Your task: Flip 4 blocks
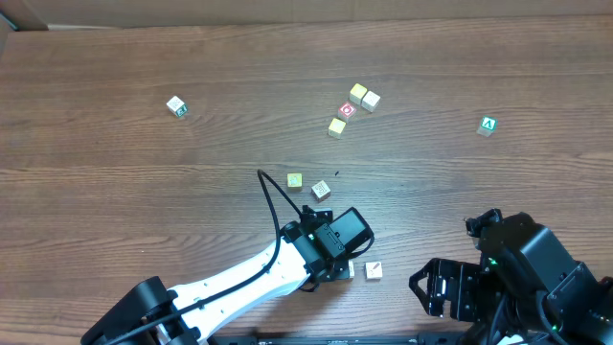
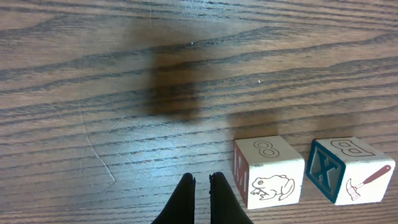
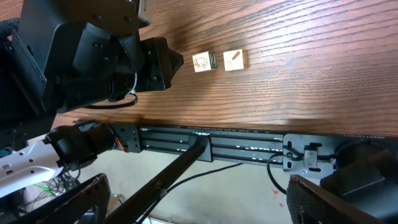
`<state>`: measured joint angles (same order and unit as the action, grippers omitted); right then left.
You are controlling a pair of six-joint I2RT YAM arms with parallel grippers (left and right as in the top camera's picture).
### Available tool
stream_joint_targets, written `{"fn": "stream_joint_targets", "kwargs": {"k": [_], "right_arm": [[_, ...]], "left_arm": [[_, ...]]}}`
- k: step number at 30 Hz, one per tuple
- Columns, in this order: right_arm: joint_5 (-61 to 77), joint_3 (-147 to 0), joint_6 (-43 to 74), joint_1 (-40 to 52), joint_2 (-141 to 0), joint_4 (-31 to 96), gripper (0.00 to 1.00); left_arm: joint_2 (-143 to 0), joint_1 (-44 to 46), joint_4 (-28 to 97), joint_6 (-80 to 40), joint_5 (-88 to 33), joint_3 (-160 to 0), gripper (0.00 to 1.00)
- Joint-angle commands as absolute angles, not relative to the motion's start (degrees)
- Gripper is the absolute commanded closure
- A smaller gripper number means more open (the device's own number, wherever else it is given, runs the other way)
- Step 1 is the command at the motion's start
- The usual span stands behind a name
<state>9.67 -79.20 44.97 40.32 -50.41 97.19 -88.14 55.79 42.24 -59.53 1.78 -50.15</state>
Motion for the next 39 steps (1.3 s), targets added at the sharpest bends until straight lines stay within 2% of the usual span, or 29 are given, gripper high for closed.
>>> {"fn": "stream_joint_targets", "kwargs": {"k": [1, 39], "right_arm": [[9.7, -80.6, 44.6, 40.5, -50.1, 97.0, 0.09], [10.2, -80.6, 44.5, 40.5, -50.1, 97.0, 0.09]], "left_arm": [[-89.2, 55.9, 42.0, -58.0, 3.1, -49.9, 0.96], [-92.5, 55.9, 37.1, -57.9, -7.1, -49.9, 0.96]]}}
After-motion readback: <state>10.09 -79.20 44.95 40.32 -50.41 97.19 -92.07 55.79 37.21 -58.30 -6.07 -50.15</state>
